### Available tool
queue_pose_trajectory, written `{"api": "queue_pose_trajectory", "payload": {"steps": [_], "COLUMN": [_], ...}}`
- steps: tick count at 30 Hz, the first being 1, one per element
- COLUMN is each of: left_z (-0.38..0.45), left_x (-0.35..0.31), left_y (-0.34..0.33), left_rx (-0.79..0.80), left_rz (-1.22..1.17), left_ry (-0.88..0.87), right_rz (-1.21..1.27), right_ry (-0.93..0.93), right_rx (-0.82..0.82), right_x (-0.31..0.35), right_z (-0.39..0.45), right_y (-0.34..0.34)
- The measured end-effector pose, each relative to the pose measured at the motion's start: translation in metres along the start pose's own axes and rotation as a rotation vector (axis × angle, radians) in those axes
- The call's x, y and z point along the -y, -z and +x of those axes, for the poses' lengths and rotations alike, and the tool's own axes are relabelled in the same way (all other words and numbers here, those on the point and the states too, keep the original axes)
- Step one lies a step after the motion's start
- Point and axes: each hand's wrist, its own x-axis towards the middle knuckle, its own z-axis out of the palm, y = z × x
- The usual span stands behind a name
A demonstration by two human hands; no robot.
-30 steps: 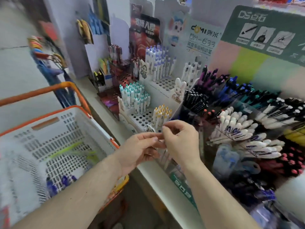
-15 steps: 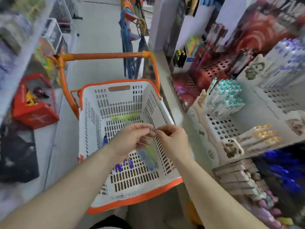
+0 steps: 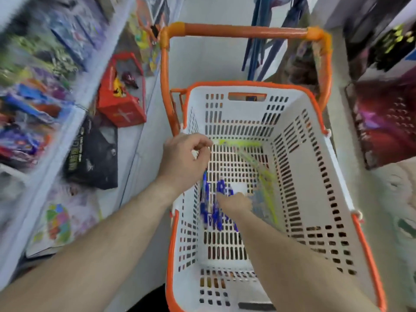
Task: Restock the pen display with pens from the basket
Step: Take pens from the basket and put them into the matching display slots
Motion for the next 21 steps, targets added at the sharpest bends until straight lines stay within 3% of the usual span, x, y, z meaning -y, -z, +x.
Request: {"api": "queue_pose_trajectory", "payload": {"steps": [3, 12, 17, 21], "left_z": [-0.001, 0.0, 0.001, 0.002], "left_x": [0.012, 0.02, 0.02, 0.019], "left_y": [-0.006, -0.012, -0.012, -0.011], "left_rx": [0.018, 0.048, 0.07, 0.088], "left_rz": [0.051, 0.136, 0.176, 0.229], "left_ry": [-0.013, -0.023, -0.011, -0.011], "right_rz": [-0.117, -0.144, -0.149, -0.043], "right_ry": [-0.023, 0.037, 0.124, 0.076], "right_rx": [-0.112, -0.246, -0.218, -0.154], "right_x": [0.011, 0.04, 0.041, 0.039], "right_z": [0.009, 0.012, 0.012, 0.012], "right_y": [-0.018, -0.055, -0.066, -0.065]}}
